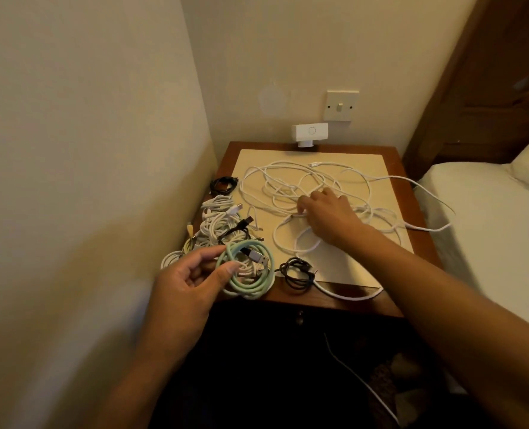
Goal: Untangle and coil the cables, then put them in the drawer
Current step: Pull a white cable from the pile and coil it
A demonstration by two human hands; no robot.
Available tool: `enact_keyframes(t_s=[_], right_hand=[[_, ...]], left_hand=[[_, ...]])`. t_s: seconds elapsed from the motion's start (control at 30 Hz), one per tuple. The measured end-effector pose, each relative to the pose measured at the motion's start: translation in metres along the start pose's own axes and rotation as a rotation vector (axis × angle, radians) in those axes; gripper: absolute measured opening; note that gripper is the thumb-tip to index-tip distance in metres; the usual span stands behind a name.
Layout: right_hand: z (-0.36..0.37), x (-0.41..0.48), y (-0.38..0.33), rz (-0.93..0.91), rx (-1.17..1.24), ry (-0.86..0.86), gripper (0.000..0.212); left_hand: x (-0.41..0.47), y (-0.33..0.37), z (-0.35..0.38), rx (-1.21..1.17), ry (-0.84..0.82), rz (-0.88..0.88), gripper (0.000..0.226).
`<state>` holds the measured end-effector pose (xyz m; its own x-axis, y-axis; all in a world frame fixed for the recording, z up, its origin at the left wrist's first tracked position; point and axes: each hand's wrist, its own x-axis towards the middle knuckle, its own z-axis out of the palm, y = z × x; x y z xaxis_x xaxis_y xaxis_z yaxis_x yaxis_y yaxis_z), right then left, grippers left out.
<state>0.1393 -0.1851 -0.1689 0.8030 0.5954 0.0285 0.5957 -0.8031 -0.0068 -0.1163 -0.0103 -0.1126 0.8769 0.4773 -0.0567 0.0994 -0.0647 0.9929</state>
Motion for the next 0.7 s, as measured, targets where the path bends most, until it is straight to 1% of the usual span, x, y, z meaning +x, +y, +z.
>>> enact_keyframes(t_s=[0.1,0.2,0.27,0.33,0.4,0.5,0.57,0.63,0.7], right_hand=[[-0.007,-0.005,0.024,0.037,-0.005,-0.043,0.024],[-0.015,-0.019,0.050,0.051,0.012,-0.093,0.022],[-0.025,-0.032,0.066,0.088,0.061,-0.133,0.023],[-0.034,-0.047,0.080,0.160,0.127,-0.134,0.024],[-0.040,-0.064,0.091,0.251,0.212,-0.074,0.023],[-0.048,-0.088,0.101,0.394,0.379,0.068,0.023],[-0.054,-0.103,0.108,0.442,0.459,0.156,0.018],[-0.060,-0.114,0.113,0.455,0.524,0.208,0.012],[-0.072,-0.125,0.118,0.488,0.639,0.253,0.009]], left_hand=[[0.003,0.003,-0.001,0.003,0.019,0.016,0.033],[0.003,0.014,0.009,0.006,0.001,0.026,0.029],[0.004,0.022,0.017,0.072,-0.008,0.037,0.028],[0.011,0.027,0.028,0.178,-0.003,0.078,0.026],[0.021,0.029,0.045,0.335,-0.029,0.143,0.024],[0.037,0.035,0.082,0.578,-0.108,0.209,0.020],[0.052,0.037,0.108,0.690,-0.132,0.249,0.020],[0.072,0.037,0.128,0.788,-0.140,0.244,0.021],[0.090,0.032,0.139,0.900,-0.176,0.181,0.022]])
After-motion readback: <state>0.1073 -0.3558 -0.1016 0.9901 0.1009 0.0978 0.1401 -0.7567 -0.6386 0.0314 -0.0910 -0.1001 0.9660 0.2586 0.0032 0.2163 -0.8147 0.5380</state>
